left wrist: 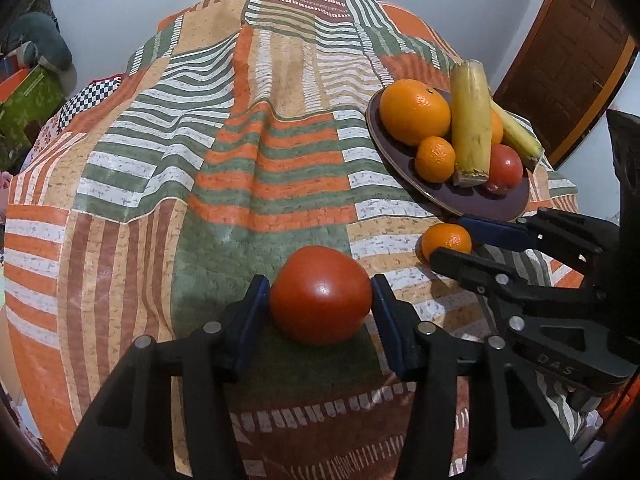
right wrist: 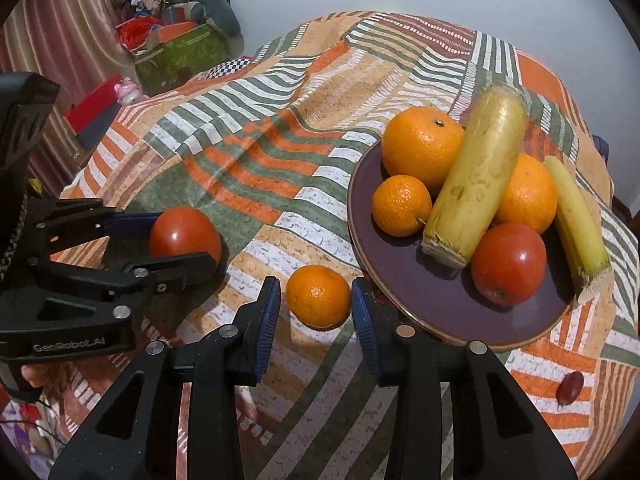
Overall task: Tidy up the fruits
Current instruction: 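Carry the tomato and mandarin to the plate and lower them beside the cobs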
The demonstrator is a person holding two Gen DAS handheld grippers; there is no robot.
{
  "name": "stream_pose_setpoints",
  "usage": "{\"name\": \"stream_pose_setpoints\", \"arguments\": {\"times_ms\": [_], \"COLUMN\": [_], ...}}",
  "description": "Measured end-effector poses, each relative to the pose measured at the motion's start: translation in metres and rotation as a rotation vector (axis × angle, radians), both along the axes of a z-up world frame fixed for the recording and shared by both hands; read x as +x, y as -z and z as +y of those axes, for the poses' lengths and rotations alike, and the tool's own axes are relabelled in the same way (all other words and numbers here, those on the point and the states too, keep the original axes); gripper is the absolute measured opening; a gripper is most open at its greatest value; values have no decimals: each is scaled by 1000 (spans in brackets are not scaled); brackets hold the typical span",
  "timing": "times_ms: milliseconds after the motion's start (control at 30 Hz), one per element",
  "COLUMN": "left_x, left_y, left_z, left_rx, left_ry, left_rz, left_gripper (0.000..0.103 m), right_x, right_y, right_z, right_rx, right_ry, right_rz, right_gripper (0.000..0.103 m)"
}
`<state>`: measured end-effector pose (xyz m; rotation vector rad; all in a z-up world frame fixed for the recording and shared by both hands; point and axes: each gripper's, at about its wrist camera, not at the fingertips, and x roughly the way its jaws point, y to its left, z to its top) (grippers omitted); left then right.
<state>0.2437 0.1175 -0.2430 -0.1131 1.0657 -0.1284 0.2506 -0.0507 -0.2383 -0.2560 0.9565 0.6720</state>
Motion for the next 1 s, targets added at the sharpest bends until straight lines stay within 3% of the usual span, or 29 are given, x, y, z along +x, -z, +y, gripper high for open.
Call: {"name": "stream_pose_setpoints", "arguments": {"times_ms": [300, 633, 1000], "left_x": [-8, 0, 31], "left_y": [-25, -52, -47], "left_z": [-1, -31, -72], "left_rx": [-14, -25, -36], "left_ry": [3, 42, 92], "left_rz": [-40, -100, -87], "left_gripper": [51, 51, 51], "right_x": [-9, -9, 12], "right_y": [-19, -48, -54], "right_z": [-15, -64, -114], "right_rx": [62, 87, 110], "right_ry": [18, 108, 195], "right_rz": [-16, -71, -99], "right_gripper": [31, 31, 31]}}
